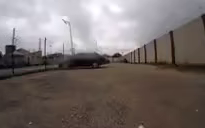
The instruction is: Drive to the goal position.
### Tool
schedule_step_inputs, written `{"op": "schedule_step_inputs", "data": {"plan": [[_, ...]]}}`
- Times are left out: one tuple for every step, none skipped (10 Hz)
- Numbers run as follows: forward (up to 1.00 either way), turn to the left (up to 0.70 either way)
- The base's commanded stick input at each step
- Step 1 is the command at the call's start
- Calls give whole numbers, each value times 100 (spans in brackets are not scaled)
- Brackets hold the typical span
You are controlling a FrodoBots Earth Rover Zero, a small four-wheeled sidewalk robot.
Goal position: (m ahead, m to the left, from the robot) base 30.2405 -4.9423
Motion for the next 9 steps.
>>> {"op": "schedule_step_inputs", "data": {"plan": [[50, 0], [50, 0], [50, 0], [50, 0], [50, 0], [50, 0], [50, 0], [50, -8], [50, -50]]}}
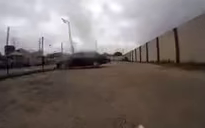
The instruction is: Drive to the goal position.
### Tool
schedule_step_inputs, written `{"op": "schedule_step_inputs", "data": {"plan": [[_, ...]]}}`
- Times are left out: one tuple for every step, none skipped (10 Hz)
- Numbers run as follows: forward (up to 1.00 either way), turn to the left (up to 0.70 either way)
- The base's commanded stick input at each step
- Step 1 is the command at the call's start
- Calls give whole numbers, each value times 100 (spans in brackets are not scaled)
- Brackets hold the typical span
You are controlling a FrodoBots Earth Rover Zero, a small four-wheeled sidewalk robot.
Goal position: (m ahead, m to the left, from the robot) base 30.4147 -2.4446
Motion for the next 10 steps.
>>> {"op": "schedule_step_inputs", "data": {"plan": [[50, -44], [50, -5], [50, 0], [50, 0], [50, 0], [50, 0], [50, 0], [50, 0], [50, 0], [50, 0]]}}
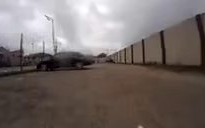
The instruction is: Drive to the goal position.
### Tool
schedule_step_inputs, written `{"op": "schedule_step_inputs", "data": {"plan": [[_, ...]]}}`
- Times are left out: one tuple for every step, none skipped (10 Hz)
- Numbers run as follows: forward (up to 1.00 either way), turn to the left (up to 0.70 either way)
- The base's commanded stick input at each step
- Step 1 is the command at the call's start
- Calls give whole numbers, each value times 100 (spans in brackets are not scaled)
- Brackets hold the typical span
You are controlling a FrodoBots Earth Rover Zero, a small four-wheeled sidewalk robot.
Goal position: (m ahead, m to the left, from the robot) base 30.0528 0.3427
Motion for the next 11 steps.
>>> {"op": "schedule_step_inputs", "data": {"plan": [[50, 0], [50, 0], [50, 0], [50, 0], [50, 0], [50, 0], [50, 0], [50, 0], [50, 0], [50, 0], [50, 0]]}}
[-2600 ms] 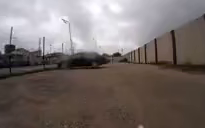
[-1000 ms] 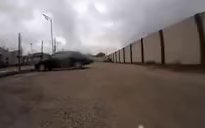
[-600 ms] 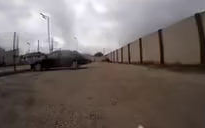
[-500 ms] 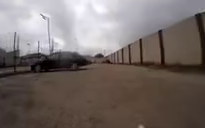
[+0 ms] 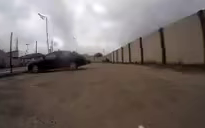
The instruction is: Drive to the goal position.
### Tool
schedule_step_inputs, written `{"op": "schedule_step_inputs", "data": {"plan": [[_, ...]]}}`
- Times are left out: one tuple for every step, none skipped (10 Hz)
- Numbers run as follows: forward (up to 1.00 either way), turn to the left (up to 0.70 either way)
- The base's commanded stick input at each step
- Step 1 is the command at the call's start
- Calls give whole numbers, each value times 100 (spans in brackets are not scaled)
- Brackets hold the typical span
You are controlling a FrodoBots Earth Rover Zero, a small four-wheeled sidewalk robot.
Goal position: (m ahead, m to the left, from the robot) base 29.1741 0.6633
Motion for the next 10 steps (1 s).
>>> {"op": "schedule_step_inputs", "data": {"plan": [[50, 0], [50, 0], [50, 0], [50, 0], [50, 0], [50, 0], [50, 0], [50, 0], [50, 0], [50, 0]]}}
